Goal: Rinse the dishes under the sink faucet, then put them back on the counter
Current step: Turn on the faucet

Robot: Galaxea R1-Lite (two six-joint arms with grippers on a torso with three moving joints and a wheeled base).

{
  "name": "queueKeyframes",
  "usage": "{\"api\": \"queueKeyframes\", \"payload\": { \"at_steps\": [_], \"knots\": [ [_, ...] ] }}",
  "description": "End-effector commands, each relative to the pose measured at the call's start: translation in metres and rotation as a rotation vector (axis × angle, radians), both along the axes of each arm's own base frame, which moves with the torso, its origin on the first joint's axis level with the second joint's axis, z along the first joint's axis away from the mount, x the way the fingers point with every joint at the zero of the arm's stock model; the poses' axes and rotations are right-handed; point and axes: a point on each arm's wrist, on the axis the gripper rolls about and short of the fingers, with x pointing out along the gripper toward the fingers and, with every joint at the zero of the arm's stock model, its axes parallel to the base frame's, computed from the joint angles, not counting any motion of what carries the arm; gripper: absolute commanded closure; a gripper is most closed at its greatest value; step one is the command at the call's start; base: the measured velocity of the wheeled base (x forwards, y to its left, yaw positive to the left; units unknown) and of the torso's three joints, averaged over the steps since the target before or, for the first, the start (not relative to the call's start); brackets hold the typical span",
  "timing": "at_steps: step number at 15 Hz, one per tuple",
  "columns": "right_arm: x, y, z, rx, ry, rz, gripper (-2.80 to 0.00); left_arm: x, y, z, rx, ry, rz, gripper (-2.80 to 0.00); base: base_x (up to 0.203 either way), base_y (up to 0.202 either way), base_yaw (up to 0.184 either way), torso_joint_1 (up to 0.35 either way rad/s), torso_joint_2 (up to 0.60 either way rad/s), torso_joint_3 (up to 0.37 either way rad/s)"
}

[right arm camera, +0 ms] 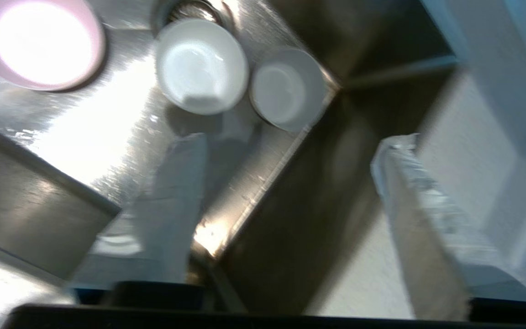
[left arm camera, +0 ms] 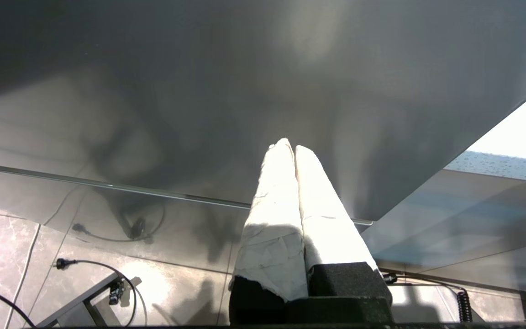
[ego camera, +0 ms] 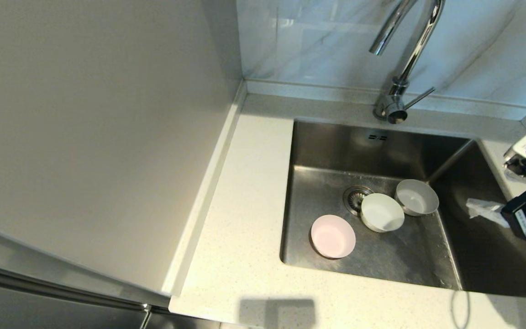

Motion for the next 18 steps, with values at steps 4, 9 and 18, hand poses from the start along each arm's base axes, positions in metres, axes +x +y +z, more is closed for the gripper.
{"api": "queueKeyframes", "payload": {
  "at_steps": [4,9,18],
  "knots": [
    [-0.007,-0.023,0.032,0.119,0.221,-0.172,0.00,0.000,0.000,0.000,0.000,-0.003,0.001,0.00,0.000,0.000,0.000,0.000,0.00,0.000],
    [-0.005,-0.037,0.061,0.259,0.354,-0.310,0.00,0.000,0.000,0.000,0.000,-0.005,0.001,0.00,0.000,0.000,0.000,0.000,0.00,0.000],
    [0.103,-0.024,0.099,0.494,-0.129,-0.154,0.00,0.000,0.000,0.000,0.000,-0.004,0.001,0.00,0.000,0.000,0.000,0.000,0.00,0.000]
  ]
}}
